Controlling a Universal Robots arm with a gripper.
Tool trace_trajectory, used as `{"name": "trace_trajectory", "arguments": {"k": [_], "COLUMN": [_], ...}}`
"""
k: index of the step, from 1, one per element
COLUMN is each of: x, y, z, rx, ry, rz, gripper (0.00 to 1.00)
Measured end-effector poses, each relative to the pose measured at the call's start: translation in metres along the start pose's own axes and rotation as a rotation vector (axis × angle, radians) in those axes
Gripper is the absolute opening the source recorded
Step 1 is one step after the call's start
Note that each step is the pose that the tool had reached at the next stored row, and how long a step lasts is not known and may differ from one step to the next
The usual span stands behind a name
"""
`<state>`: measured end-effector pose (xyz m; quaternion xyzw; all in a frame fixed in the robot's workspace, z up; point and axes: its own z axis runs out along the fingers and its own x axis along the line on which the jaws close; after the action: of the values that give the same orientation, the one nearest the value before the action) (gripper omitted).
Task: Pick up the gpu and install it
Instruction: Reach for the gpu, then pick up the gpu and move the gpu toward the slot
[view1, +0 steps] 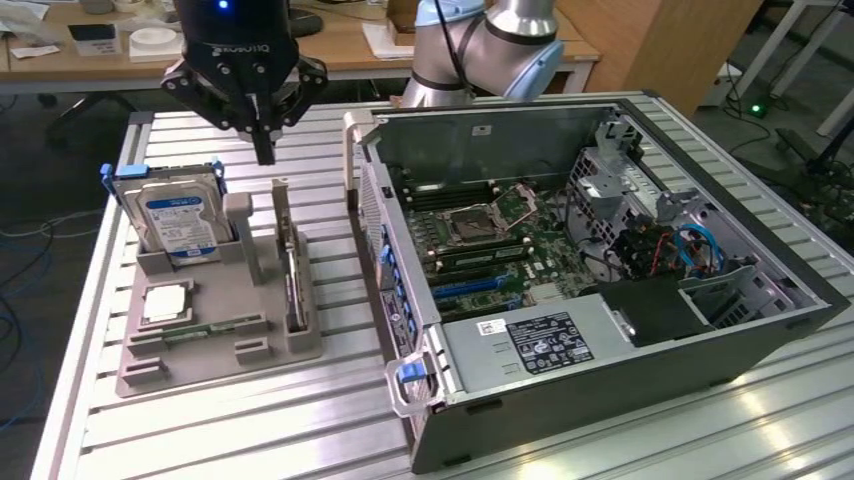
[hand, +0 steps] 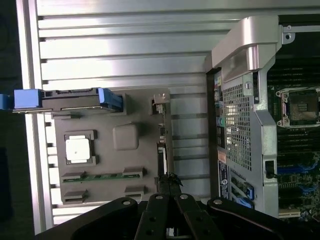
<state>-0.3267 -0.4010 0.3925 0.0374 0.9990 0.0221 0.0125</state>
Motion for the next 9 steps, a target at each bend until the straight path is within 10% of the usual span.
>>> {"name": "trace_trajectory", "arguments": {"k": [9], "x": [0.0015], "y": [-0.0001], "z": [-0.0001], "rx": [0.0000], "ry": [0.0001], "rz": [0.000], "gripper": [0.11]}}
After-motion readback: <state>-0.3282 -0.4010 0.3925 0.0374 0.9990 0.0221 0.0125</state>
